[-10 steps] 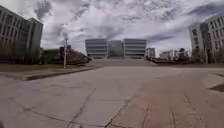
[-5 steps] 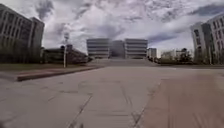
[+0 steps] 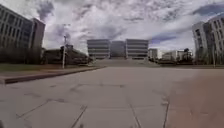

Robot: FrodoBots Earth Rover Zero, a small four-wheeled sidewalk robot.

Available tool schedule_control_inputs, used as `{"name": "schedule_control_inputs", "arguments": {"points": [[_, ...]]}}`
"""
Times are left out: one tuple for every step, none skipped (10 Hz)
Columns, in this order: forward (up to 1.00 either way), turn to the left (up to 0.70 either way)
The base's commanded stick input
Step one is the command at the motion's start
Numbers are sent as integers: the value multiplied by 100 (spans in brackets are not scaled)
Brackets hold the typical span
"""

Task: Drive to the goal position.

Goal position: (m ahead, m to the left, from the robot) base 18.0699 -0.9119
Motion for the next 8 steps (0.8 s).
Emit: {"name": "schedule_control_inputs", "arguments": {"points": [[100,0],[100,0],[100,0],[100,0],[100,0],[100,-16],[100,-38],[100,-22]]}}
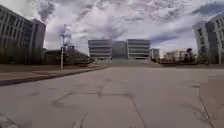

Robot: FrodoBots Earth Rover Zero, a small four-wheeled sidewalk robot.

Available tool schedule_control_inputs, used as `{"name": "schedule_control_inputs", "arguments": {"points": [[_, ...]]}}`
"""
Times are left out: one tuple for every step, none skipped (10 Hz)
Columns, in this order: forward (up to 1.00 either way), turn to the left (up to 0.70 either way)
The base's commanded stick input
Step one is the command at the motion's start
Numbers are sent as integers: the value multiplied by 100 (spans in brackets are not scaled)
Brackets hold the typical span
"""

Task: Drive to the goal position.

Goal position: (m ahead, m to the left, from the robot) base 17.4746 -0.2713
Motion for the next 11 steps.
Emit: {"name": "schedule_control_inputs", "arguments": {"points": [[100,0],[100,0],[100,0],[100,0],[100,0],[100,0],[100,0],[100,0],[100,0],[100,0],[100,0]]}}
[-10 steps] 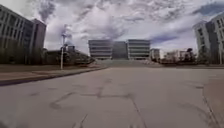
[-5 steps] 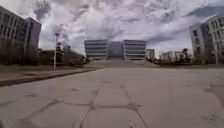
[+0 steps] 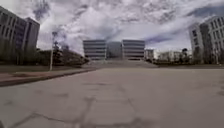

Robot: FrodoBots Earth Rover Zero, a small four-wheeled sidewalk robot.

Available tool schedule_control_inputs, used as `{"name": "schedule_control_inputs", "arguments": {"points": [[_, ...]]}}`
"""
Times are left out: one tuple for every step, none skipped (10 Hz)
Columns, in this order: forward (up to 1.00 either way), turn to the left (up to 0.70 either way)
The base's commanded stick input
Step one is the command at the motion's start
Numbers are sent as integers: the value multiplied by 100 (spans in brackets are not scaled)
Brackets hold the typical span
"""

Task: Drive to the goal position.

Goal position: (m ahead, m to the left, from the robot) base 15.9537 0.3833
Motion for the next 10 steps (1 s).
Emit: {"name": "schedule_control_inputs", "arguments": {"points": [[100,0],[100,0],[100,0],[100,0],[100,0],[100,0],[100,0],[100,0],[100,0],[100,0]]}}
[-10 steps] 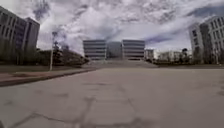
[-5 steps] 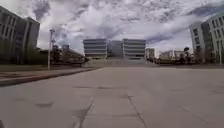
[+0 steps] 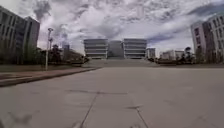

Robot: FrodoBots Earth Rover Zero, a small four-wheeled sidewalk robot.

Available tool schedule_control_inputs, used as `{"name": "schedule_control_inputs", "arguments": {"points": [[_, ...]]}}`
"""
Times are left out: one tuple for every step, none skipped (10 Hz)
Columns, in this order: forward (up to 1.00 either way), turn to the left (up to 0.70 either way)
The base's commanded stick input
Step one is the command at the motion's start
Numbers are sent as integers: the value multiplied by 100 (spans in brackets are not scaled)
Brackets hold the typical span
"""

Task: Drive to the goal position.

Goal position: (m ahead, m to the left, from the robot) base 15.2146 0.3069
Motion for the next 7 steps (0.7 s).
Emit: {"name": "schedule_control_inputs", "arguments": {"points": [[100,0],[100,0],[100,0],[100,0],[100,0],[100,0],[100,0]]}}
